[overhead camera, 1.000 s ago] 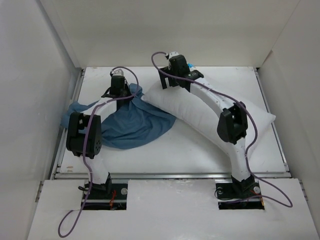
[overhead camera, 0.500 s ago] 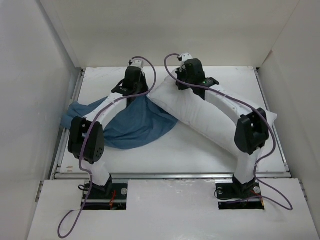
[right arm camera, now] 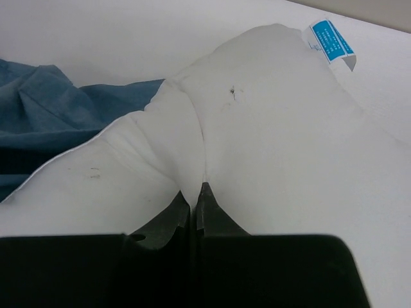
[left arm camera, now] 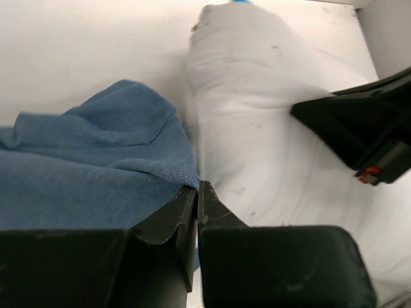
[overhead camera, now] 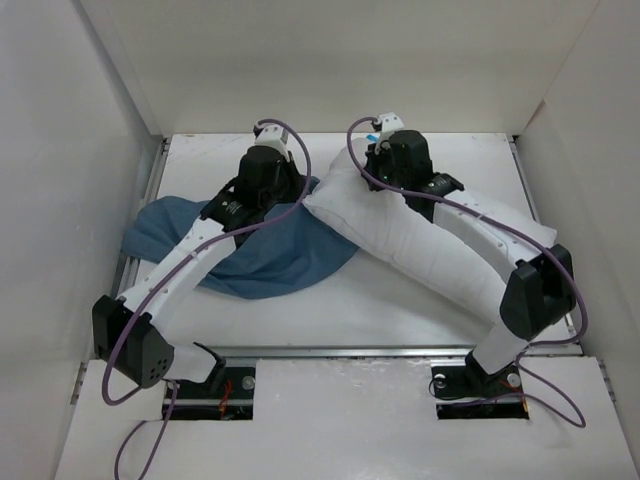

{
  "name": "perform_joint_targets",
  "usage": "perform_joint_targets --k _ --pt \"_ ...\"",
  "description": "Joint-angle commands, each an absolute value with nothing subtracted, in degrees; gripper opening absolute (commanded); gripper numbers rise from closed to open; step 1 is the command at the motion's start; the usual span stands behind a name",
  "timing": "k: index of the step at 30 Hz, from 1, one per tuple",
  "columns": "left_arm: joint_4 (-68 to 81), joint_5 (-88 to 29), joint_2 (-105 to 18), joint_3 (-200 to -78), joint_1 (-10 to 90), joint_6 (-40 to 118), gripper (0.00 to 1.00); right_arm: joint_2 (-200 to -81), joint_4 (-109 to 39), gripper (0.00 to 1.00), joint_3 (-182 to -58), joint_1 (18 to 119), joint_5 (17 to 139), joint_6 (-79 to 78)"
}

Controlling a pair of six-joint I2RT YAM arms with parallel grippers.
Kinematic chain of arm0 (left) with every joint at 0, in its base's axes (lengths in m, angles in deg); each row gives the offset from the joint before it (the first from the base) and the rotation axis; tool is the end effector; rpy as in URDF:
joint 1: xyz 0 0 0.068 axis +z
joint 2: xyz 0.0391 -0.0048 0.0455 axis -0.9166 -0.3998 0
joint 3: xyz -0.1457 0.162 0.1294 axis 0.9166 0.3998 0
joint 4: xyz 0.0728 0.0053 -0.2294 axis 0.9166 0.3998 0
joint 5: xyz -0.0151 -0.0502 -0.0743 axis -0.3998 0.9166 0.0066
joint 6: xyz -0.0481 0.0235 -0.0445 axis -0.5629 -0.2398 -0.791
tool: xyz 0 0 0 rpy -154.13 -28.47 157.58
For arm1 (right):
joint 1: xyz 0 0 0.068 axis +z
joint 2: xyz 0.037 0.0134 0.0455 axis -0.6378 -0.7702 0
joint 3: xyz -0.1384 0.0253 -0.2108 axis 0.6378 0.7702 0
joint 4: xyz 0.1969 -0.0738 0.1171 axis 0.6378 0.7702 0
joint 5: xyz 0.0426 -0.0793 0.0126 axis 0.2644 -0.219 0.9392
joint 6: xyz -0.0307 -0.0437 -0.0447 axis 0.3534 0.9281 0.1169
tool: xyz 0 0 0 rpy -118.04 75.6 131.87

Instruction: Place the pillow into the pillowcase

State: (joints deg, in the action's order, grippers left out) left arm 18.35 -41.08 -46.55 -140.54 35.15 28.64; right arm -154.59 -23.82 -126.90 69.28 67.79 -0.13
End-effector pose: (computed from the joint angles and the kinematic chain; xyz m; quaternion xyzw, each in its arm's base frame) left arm 0.2797 -0.1660 0.3595 0.0468 0.7905 -0.2525 0.5561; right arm 0.3401 0.1910 0.3148 -0.1587 0.8232 0.1523 0.5235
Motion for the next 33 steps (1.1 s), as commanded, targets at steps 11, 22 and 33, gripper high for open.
perform_joint_targets --k 11,22,33 --pt "22.54 -47.21 -44.78 -137.92 35.15 23.22 0.00 -149.43 -26.10 0.00 -125.92 60.46 63.32 -0.66" --pt "23.16 -43.96 -50.14 -147.95 35.15 26.12 0.00 -159.53 -26.80 0.00 -132.15 77.40 49.09 -1.09" --pt "27.46 -49.32 -53.47 -152.42 35.15 25.51 0.00 -144.99 -30.64 0.00 -121.83 83.48 57.25 -4.09"
